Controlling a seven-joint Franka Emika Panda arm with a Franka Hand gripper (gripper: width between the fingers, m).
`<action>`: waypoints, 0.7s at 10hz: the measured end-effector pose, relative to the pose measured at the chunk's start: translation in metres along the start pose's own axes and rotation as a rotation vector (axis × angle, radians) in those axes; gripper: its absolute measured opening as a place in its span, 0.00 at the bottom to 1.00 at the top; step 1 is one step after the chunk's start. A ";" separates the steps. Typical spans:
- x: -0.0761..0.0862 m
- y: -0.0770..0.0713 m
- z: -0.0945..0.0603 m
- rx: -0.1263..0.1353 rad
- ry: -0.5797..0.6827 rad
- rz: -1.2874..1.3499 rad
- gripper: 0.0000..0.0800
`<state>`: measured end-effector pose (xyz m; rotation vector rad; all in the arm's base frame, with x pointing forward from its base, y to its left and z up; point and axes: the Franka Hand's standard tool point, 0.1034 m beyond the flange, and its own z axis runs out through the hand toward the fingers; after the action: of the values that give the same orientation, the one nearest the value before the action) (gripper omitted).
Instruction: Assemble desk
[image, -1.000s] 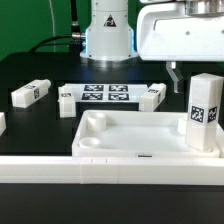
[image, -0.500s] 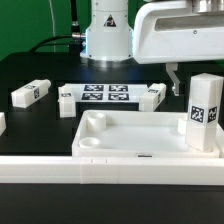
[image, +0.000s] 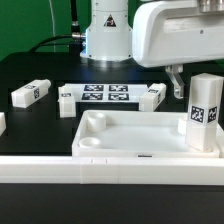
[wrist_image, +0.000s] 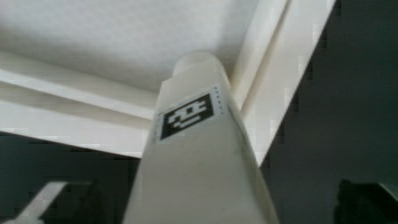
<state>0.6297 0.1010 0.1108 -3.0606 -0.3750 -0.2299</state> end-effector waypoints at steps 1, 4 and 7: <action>0.000 0.000 0.000 0.000 0.000 0.004 0.69; 0.000 0.000 0.001 0.001 -0.001 0.034 0.36; -0.001 -0.001 0.001 0.003 -0.001 0.167 0.36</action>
Offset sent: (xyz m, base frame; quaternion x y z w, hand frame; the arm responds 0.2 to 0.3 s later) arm 0.0000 0.0000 0.0000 0.0000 0.0000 0.0650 0.9979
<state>0.6291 0.1014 0.1099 -3.0667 -0.1185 -0.2195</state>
